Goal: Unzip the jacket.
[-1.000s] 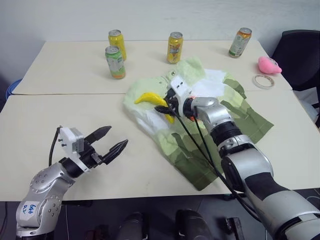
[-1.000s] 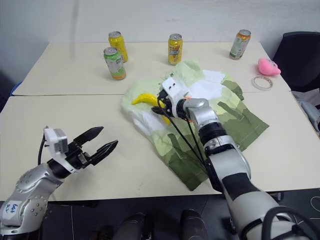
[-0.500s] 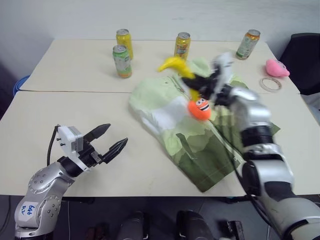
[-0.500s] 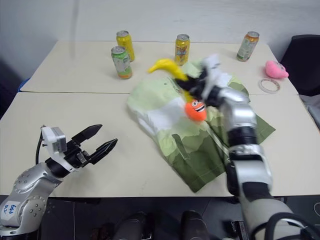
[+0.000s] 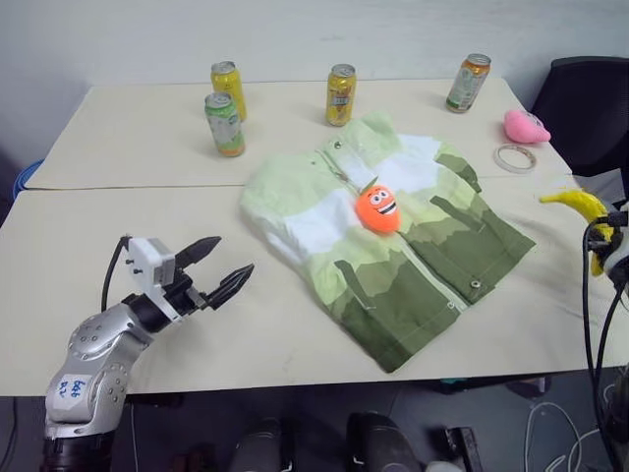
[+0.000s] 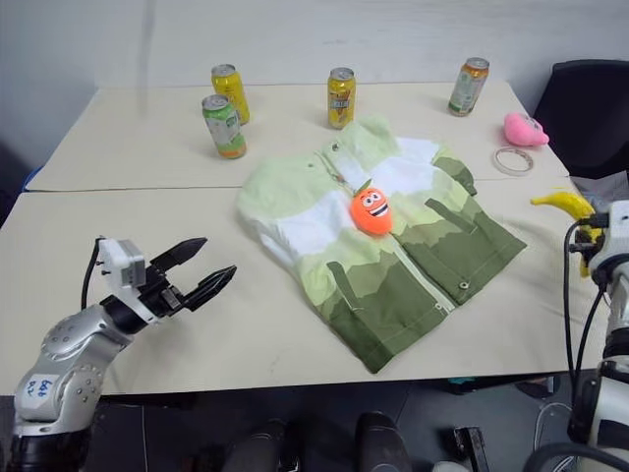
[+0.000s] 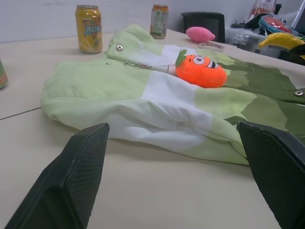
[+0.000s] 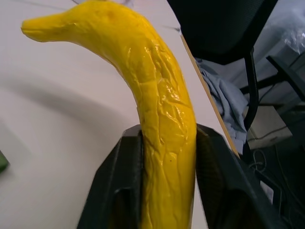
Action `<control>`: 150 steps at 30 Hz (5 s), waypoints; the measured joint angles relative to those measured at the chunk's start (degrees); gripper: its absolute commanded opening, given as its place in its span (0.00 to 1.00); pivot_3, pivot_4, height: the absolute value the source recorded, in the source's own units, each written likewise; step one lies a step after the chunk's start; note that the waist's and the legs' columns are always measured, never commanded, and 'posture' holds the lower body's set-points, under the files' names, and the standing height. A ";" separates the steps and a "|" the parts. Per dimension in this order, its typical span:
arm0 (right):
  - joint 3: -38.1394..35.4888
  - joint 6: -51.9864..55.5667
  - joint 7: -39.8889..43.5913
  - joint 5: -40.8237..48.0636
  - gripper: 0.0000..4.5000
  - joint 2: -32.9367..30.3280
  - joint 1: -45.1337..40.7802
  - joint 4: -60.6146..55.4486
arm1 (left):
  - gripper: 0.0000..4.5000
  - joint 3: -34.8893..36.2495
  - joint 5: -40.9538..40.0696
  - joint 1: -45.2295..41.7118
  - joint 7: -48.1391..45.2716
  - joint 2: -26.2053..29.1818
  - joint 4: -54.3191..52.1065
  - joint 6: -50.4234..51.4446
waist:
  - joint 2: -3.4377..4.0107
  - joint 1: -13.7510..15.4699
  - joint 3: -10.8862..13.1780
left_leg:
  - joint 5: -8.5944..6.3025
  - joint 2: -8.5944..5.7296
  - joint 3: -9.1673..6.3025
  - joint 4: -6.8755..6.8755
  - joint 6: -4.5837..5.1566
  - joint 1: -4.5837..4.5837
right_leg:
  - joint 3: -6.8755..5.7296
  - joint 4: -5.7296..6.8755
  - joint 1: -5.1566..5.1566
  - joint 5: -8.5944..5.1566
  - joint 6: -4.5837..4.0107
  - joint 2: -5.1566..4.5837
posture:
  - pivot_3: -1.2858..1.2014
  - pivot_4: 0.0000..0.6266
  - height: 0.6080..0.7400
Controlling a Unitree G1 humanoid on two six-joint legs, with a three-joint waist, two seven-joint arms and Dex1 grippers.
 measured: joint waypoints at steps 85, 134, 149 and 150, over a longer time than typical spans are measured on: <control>9.89 20.94 35.11 30.58 1.00 5.86 35.16 -78.33 | 0.52 5.31 -7.83 27.60 -20.03 18.13 -16.05 21.31 | -0.18 2.36 0.00 | -0.42 -0.31 -0.84 0.32 0.29 0.01 | -0.07 -0.09 0.11 -0.04 -0.10 -0.58 | 0.52 0.24 1.00; -17.42 -0.27 37.73 12.42 0.04 -10.89 46.06 -32.40 | 1.00 -19.65 25.83 -31.96 -26.62 -0.55 60.35 -31.38 | 0.84 2.31 -1.33 | -0.72 -0.36 -0.34 0.10 0.43 1.33 | 0.18 -0.47 1.21 0.16 0.28 -0.58 | 0.52 0.24 1.00; -12.30 3.23 36.18 13.73 0.50 -8.78 42.06 -35.33 | 1.00 -15.81 20.96 -20.85 -24.13 -0.06 41.88 -21.18 | 1.09 2.22 -1.44 | -0.78 -0.33 -0.36 0.09 0.48 1.02 | 0.12 -0.68 1.05 0.15 0.27 -0.53 | 0.52 0.24 1.00; -13.55 3.34 35.83 13.82 0.58 -8.18 43.54 -36.37 | 1.00 -15.48 20.09 -20.04 -24.38 -0.01 40.61 -20.20 | 1.07 2.24 -1.42 | -0.81 -0.35 -0.35 0.10 0.51 1.02 | 0.13 -0.69 1.06 0.15 0.27 -0.55 | 0.52 0.24 1.00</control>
